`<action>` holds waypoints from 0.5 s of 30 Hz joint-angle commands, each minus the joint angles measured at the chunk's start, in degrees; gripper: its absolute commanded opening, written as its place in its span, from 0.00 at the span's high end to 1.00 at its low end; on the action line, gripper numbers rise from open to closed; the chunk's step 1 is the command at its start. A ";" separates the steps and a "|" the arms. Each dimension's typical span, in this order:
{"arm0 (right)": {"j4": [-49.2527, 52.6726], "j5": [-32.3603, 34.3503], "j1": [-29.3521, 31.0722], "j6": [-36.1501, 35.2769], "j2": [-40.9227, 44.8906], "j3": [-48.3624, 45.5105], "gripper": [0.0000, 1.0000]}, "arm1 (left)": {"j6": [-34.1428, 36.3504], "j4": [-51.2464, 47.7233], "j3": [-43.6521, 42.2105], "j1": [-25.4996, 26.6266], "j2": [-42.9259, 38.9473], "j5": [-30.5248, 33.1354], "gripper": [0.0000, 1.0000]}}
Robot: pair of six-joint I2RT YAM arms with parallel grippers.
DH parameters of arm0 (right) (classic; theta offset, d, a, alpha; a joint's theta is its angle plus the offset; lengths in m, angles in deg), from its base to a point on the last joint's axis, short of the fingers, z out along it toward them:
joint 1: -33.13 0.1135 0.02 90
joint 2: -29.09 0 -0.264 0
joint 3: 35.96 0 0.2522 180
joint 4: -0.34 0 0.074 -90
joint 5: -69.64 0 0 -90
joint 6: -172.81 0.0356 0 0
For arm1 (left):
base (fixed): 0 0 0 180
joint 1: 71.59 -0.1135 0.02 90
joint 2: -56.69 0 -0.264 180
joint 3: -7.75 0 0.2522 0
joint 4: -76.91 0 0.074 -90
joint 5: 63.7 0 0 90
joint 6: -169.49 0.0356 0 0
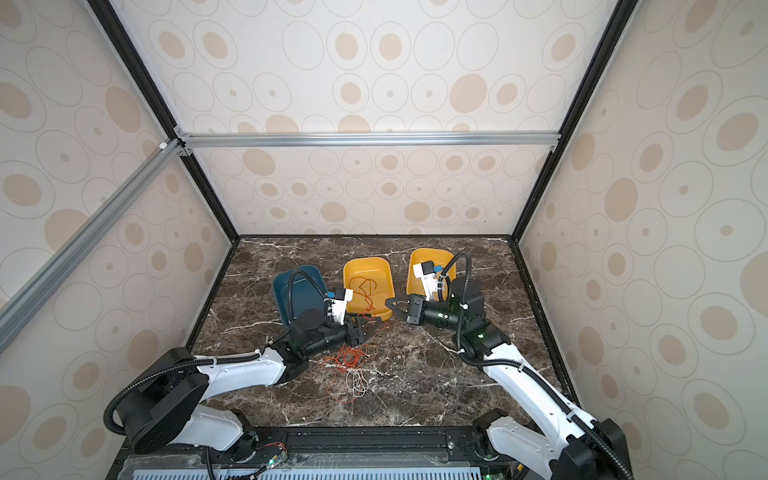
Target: Untangle the cables
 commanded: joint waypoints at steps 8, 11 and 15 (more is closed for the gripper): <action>9.10 10.29 0.19 -6.68 2.70 0.63 1.00 | -0.22 0.67 -0.77 -0.13 -3.43 3.22 0.95; 12.22 15.90 0.20 -8.38 3.63 0.36 1.00 | -0.05 0.38 -1.87 -0.13 -4.99 4.12 0.99; 14.99 21.59 0.22 -9.59 4.24 0.07 1.00 | 0.31 -0.17 -2.76 -0.25 -6.20 4.37 1.00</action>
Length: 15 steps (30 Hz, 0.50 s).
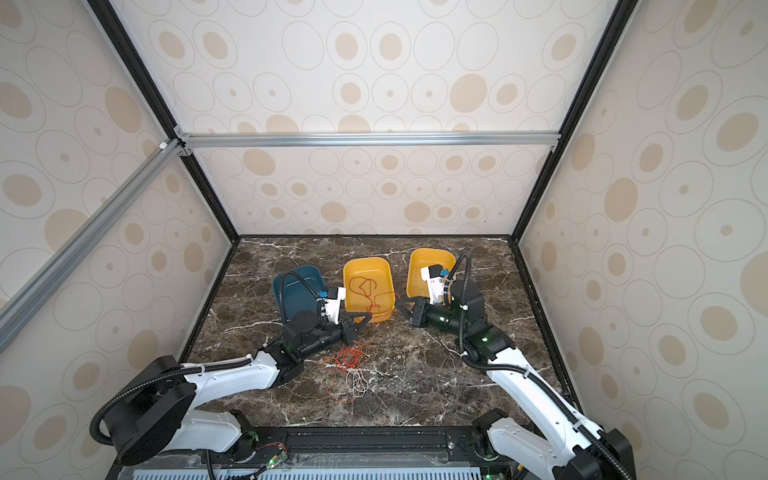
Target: Untangle the cables
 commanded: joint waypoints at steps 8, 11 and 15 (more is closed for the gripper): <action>3.37 11.98 -0.23 -3.31 0.26 -0.07 1.00 | 1.20 -1.54 -2.68 -0.15 -2.58 1.08 1.00; 0.28 8.83 -0.26 -2.91 -1.30 -0.18 1.00 | 2.54 -3.54 -2.70 -0.15 -2.75 0.59 1.00; -3.79 6.78 -0.28 -1.41 -2.55 -0.05 1.00 | 3.66 -6.51 -2.52 -0.14 -2.04 0.43 1.00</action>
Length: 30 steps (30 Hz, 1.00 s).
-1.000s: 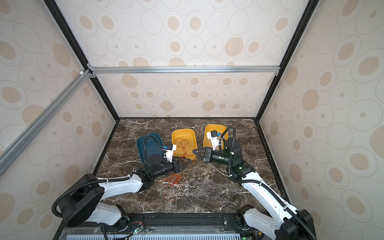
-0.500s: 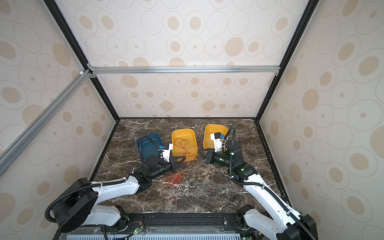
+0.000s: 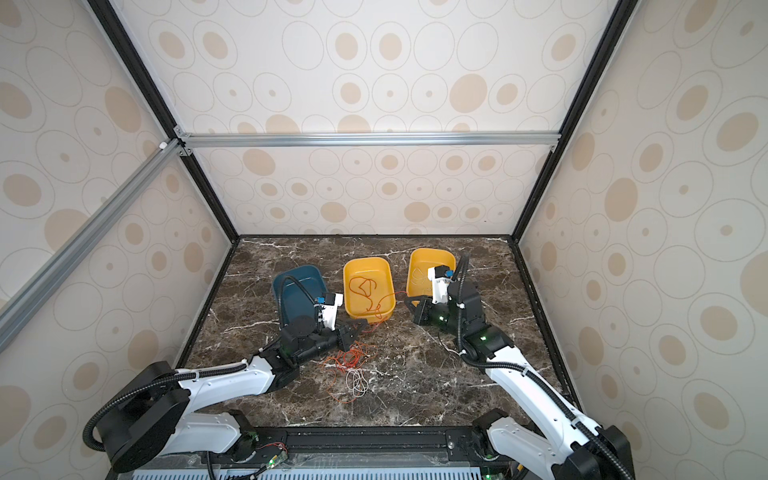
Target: Untangle the cables
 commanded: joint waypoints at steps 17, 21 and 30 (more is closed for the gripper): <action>0.25 8.84 -4.32 -5.42 -0.57 8.69 1.00 | 8.11 -17.46 5.06 -2.03 0.79 5.23 1.00; 0.36 8.70 -4.62 -7.35 -1.47 10.14 1.00 | 8.17 -17.11 5.74 -3.41 0.58 4.37 1.00; -5.26 -3.94 -4.21 -5.30 -9.64 12.69 1.00 | 11.19 -21.57 15.72 -7.54 4.60 2.56 1.00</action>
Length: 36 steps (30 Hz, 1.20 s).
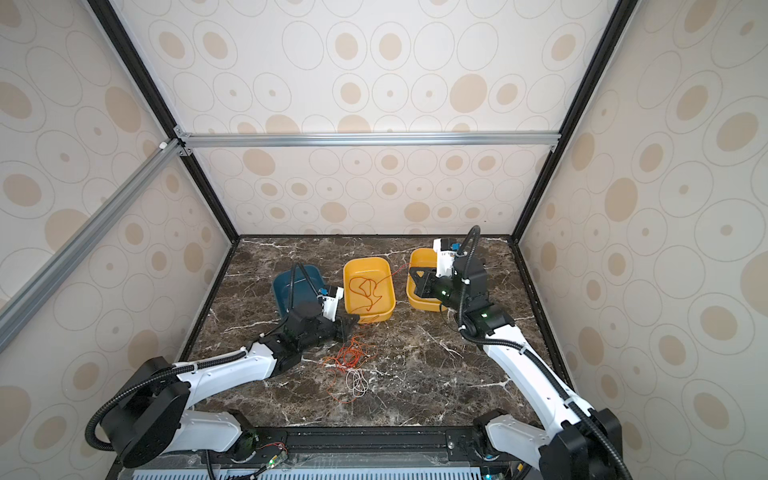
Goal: Untangle the cables
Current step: 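Carry the red wire with the right gripper over the middle yellow tub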
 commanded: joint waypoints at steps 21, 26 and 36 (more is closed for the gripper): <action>-7.99 -3.61 1.69 0.29 -26.34 14.67 1.00 | 4.42 -10.96 27.70 -8.86 24.76 -5.95 0.85; -6.34 0.59 2.59 -1.01 -30.12 16.79 1.00 | 4.69 -12.19 27.81 -9.39 24.45 -5.47 0.55; -0.53 1.57 5.55 -3.32 -38.59 23.38 0.96 | 4.69 -13.19 21.71 -10.10 13.86 -2.00 0.38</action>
